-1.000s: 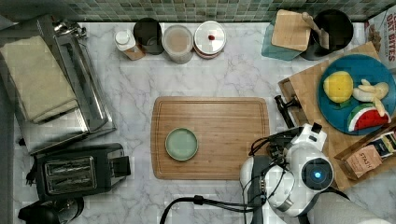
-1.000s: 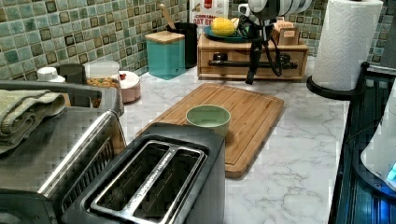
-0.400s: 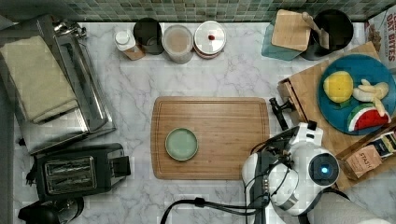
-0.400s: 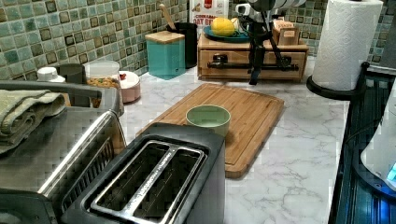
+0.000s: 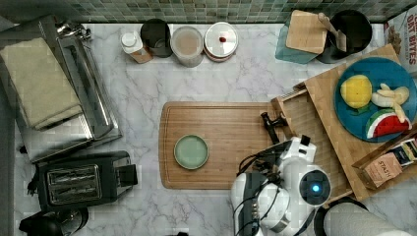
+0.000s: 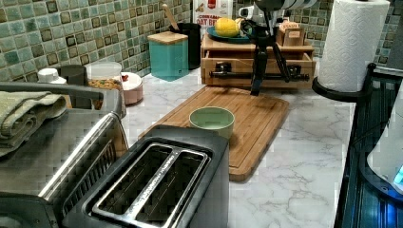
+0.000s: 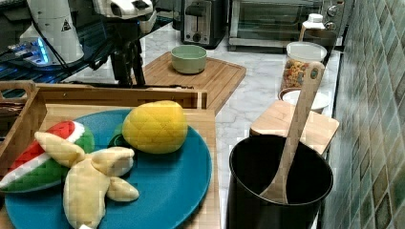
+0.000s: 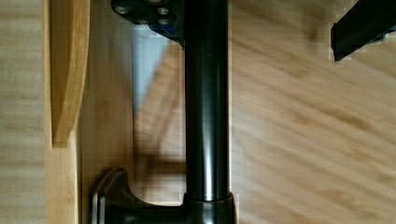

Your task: Open the drawer.

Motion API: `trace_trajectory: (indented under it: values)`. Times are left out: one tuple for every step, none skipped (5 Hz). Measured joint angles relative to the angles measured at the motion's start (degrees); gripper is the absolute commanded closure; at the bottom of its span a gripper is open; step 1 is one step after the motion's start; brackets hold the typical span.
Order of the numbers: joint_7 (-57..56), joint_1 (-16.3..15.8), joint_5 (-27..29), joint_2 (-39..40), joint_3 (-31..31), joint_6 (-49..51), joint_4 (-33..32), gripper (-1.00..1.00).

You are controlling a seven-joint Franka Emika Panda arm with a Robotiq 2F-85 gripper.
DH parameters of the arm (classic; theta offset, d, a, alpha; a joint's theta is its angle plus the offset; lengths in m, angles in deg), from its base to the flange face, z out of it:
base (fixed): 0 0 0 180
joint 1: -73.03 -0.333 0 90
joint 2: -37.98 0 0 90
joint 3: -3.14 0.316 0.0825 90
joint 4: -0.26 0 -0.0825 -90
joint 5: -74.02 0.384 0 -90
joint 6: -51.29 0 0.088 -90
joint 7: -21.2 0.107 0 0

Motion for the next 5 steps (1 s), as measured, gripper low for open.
trace_trajectory:
  values:
    - [5.0,-3.6,0.0,-3.1,0.5,2.3,-3.0,-1.0]
    - [12.2,-6.8,0.0,-4.9,2.1,2.0,-5.7,-1.0]
    - [19.1,-8.4,0.0,-6.3,3.8,2.5,-6.9,-1.0]
    - [23.5,-8.2,-0.3,-6.6,5.1,2.9,-6.9,-1.0]
    - [26.7,-8.3,-0.5,-6.6,5.3,2.2,-7.2,-1.0]
